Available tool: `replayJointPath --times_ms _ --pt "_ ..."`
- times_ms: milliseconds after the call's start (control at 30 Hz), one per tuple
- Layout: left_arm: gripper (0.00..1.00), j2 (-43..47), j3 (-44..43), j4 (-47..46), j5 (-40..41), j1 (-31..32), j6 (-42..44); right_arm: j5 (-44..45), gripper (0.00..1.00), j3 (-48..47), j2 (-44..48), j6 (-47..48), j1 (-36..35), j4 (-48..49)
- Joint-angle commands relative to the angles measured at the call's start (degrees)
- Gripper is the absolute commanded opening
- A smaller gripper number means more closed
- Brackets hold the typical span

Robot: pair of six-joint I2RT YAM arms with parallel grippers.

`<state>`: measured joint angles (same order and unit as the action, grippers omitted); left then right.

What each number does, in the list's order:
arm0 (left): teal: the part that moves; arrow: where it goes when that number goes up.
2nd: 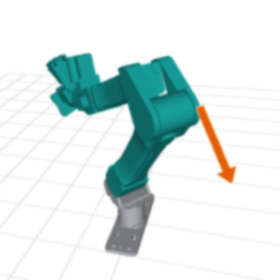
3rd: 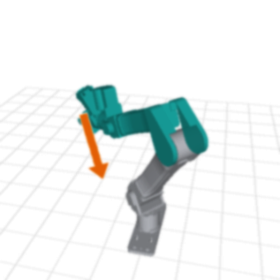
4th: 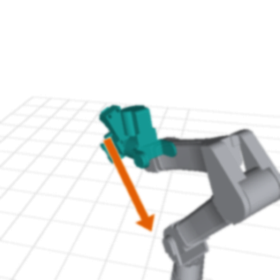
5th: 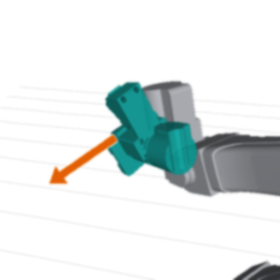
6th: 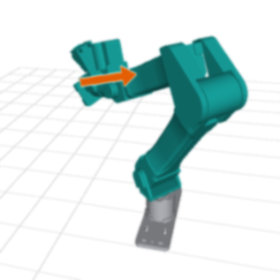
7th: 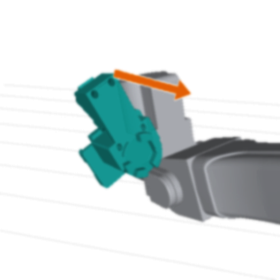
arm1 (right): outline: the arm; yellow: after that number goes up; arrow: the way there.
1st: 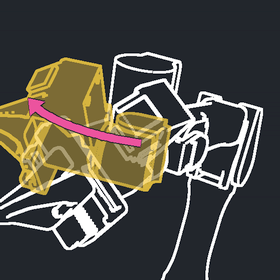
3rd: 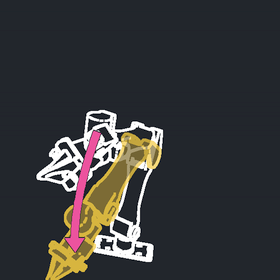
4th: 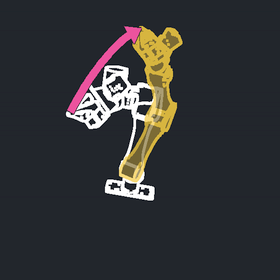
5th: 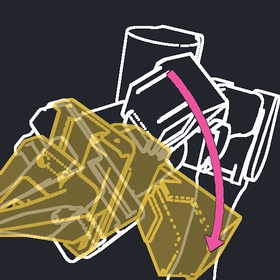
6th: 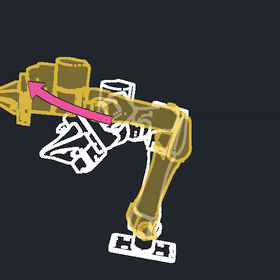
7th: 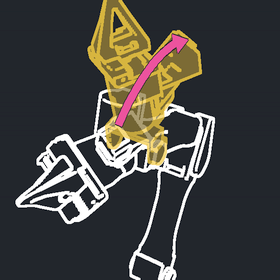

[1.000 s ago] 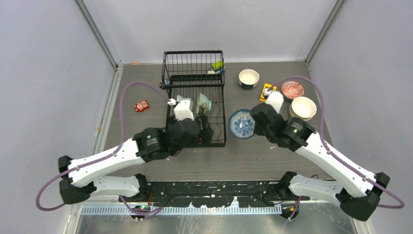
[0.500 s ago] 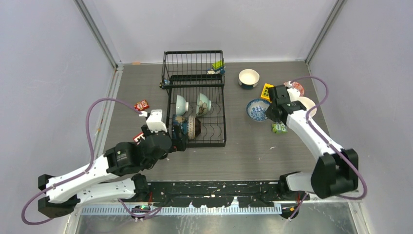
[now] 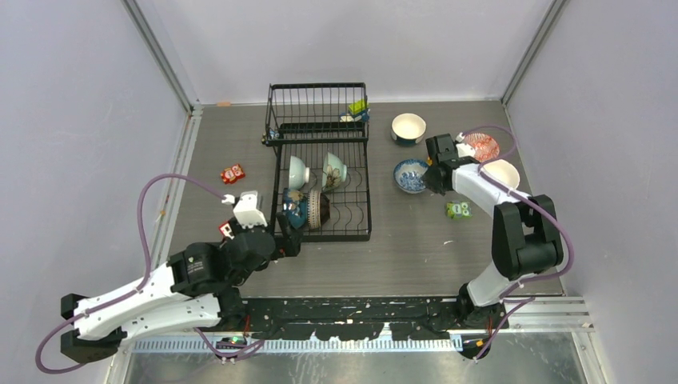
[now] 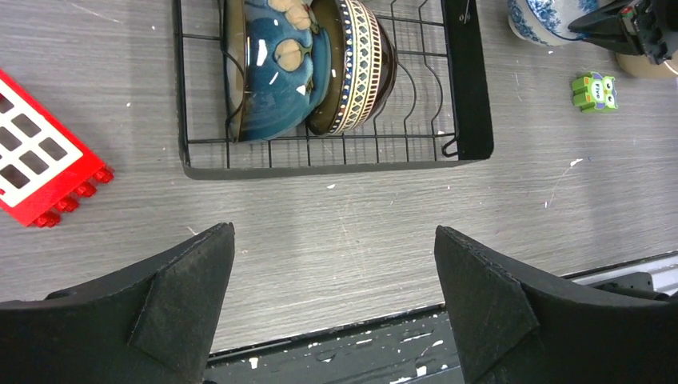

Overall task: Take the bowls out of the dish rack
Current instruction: Place the bowl at the center of the board.

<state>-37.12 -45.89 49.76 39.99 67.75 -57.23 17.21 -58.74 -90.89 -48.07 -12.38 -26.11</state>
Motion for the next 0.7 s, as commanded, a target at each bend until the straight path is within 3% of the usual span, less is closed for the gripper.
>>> replayJointPath --times_ms 0,667 --pt "0.96 2.3 1.0 0.6 0.0 0.0 -4.7 -0.4 0.01 -4.1 -1.9 -2.0 0.5 5.8" --pt "0.94 4.7 3.1 3.1 -0.1 0.0 -8.2 -1.0 0.01 -7.6 -9.3 -1.9 0.6 7.5"
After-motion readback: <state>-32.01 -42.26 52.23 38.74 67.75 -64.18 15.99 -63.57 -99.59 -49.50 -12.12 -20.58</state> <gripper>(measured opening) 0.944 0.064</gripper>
